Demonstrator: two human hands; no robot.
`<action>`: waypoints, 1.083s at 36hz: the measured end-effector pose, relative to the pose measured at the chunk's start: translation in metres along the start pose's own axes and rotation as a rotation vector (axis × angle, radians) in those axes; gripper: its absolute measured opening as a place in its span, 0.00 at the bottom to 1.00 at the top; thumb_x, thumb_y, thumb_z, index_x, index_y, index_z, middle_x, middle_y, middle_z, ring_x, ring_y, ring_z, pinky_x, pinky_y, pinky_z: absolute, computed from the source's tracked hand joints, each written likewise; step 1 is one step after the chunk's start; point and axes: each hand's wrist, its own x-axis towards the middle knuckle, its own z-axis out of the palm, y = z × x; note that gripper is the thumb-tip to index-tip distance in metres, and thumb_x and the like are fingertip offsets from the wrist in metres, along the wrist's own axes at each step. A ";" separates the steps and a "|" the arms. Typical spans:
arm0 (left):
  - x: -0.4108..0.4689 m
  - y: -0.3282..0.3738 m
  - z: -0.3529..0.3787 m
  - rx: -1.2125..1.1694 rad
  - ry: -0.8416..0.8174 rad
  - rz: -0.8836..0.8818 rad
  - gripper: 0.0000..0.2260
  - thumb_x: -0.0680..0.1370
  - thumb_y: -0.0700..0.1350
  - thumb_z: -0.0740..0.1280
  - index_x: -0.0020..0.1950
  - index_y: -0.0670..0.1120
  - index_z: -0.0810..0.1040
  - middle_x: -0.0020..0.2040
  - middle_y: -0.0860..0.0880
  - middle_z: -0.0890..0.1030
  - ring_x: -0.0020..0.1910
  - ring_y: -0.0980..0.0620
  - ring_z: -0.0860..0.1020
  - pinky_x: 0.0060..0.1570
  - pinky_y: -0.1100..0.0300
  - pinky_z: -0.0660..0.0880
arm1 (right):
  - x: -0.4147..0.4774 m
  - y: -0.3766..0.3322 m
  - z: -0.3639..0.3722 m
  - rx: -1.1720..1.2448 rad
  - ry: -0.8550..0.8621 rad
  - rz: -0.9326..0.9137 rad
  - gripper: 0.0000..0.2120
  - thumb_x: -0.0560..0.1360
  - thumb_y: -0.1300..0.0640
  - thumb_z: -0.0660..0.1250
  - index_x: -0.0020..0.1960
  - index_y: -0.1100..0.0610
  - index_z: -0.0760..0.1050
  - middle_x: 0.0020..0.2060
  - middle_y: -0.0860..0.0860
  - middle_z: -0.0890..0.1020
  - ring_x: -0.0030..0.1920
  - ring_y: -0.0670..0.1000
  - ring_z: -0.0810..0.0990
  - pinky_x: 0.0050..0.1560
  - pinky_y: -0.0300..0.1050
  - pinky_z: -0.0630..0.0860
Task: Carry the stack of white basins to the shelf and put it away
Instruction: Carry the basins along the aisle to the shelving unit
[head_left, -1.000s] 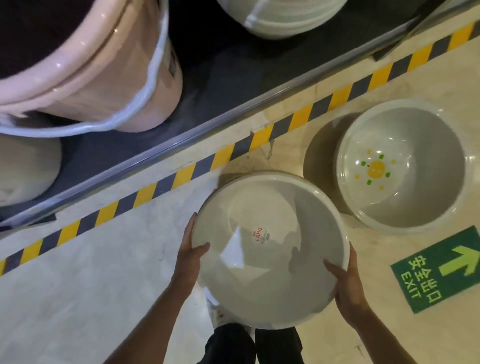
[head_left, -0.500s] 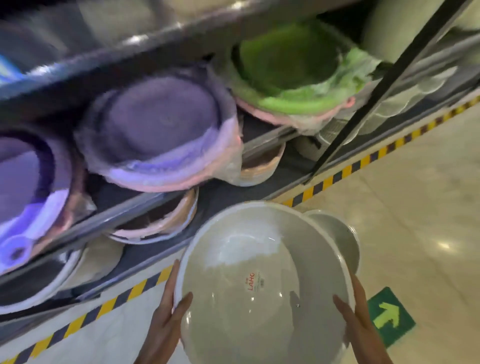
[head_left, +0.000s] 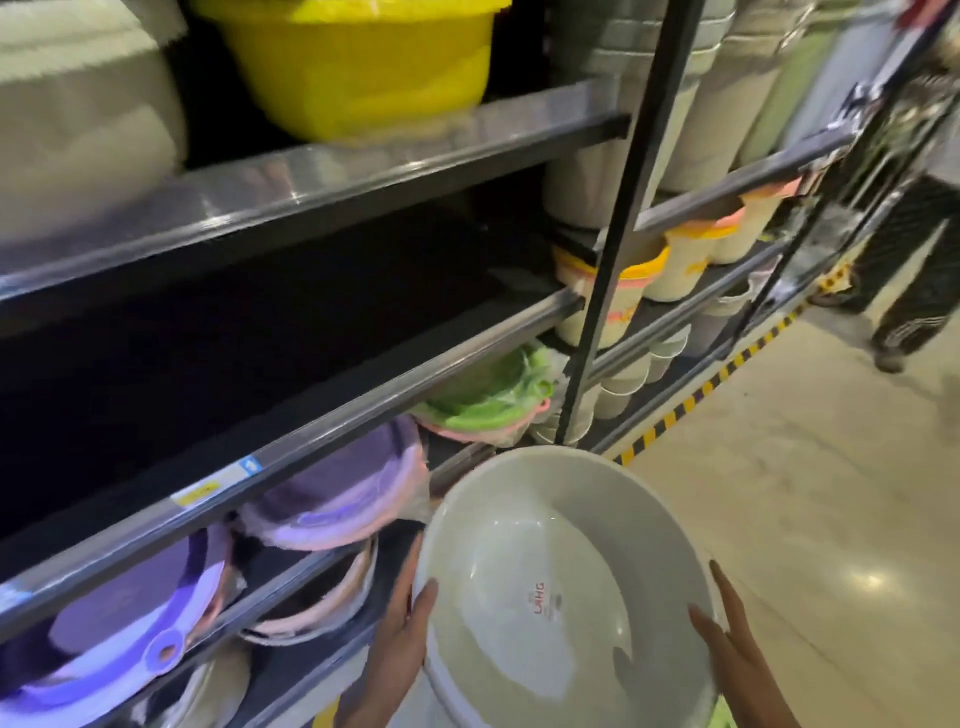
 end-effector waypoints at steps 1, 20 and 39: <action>0.001 0.009 0.004 0.007 -0.002 -0.007 0.21 0.80 0.49 0.66 0.68 0.69 0.67 0.53 0.87 0.67 0.52 0.88 0.65 0.61 0.66 0.66 | -0.004 -0.012 -0.007 -0.014 0.008 0.016 0.26 0.82 0.60 0.65 0.72 0.35 0.64 0.63 0.43 0.77 0.50 0.44 0.80 0.58 0.54 0.76; 0.061 0.081 0.080 0.051 -0.259 0.014 0.35 0.69 0.50 0.72 0.73 0.67 0.66 0.71 0.58 0.73 0.69 0.52 0.73 0.68 0.42 0.71 | 0.006 -0.059 -0.085 -0.009 0.135 -0.045 0.31 0.82 0.56 0.64 0.77 0.32 0.59 0.70 0.51 0.74 0.51 0.57 0.85 0.35 0.47 0.83; 0.235 0.028 0.151 0.238 -0.412 -0.051 0.28 0.76 0.48 0.66 0.69 0.75 0.64 0.75 0.57 0.68 0.73 0.50 0.68 0.71 0.41 0.66 | 0.120 -0.010 -0.053 0.077 0.322 0.109 0.40 0.76 0.70 0.63 0.68 0.25 0.64 0.65 0.54 0.75 0.56 0.68 0.81 0.42 0.64 0.85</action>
